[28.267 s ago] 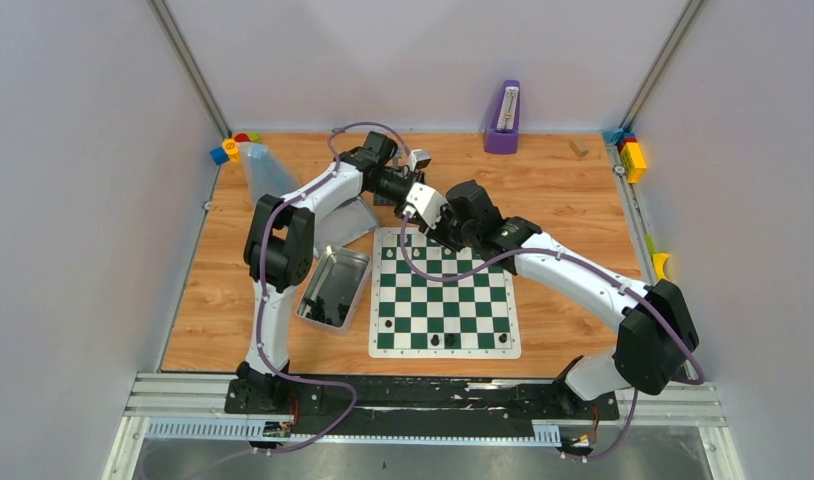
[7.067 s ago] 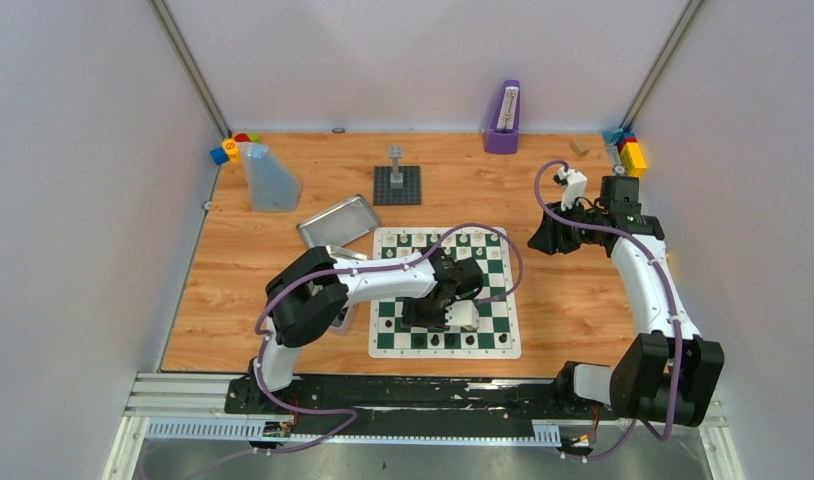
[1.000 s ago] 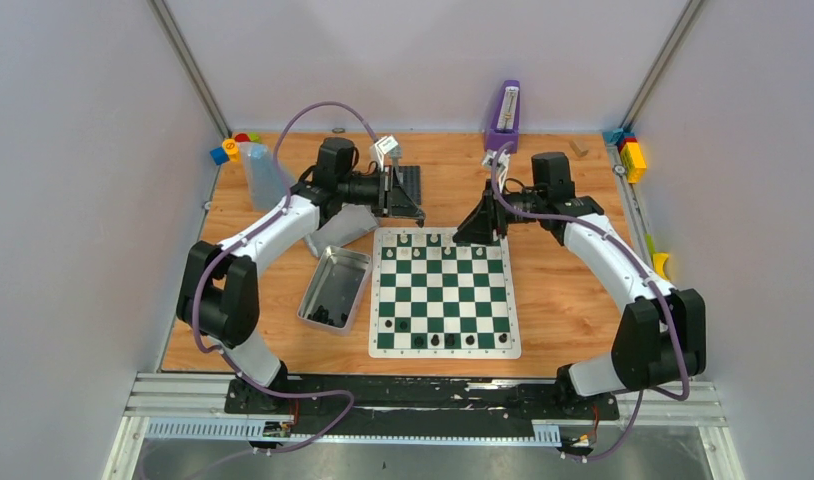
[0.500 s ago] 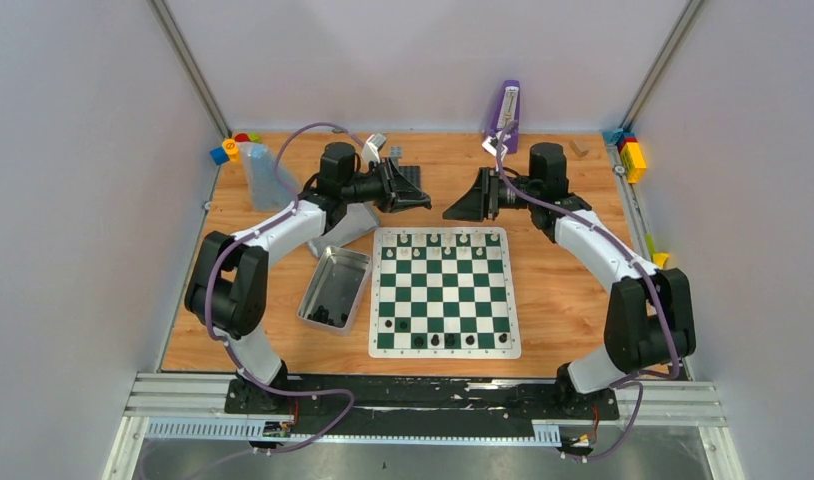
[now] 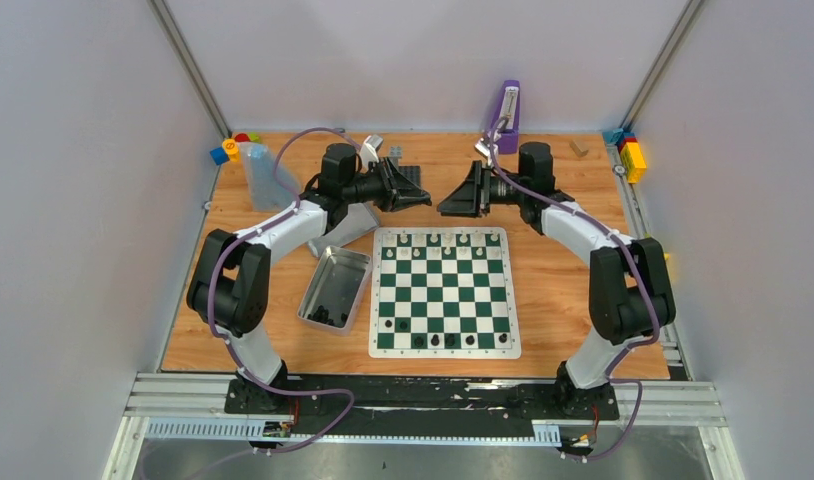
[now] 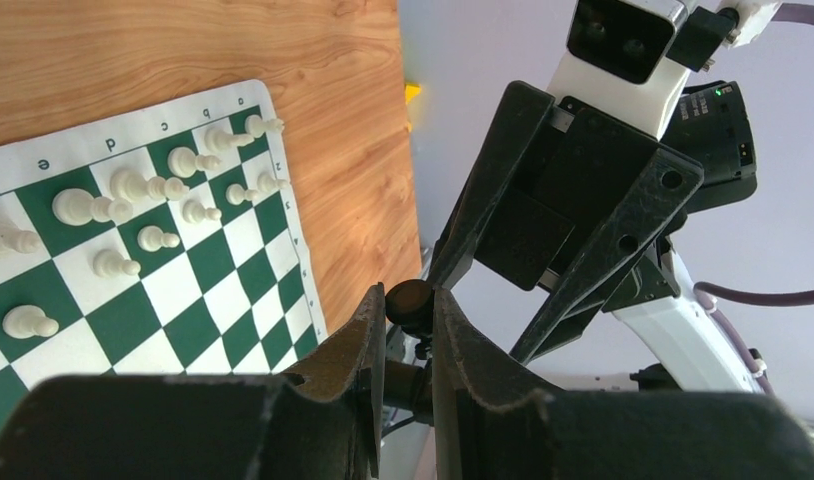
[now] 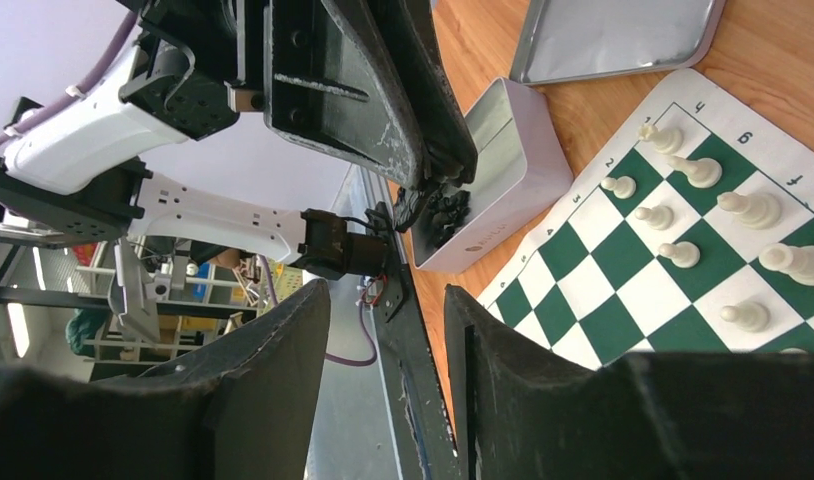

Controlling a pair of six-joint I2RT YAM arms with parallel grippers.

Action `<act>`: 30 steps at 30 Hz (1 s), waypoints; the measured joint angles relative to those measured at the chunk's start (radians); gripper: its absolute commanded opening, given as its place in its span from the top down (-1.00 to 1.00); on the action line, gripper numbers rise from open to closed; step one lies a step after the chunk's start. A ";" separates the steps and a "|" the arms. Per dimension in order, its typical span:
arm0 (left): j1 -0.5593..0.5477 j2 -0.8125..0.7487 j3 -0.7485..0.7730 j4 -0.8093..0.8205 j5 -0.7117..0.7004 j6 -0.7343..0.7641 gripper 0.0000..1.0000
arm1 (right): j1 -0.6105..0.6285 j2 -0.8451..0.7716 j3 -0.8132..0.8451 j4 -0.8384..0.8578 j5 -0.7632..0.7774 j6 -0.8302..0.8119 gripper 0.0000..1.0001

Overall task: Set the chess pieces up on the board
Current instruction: Place the chess piece on the chessboard.

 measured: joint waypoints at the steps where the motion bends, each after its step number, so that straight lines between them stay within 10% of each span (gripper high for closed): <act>1: 0.000 0.000 0.000 0.000 -0.003 0.000 0.79 | 0.000 0.006 0.005 0.010 -0.004 0.013 0.08; 30: -0.007 0.006 0.000 0.003 -0.022 -0.002 0.75 | 0.043 0.129 0.121 0.047 -0.027 0.093 0.36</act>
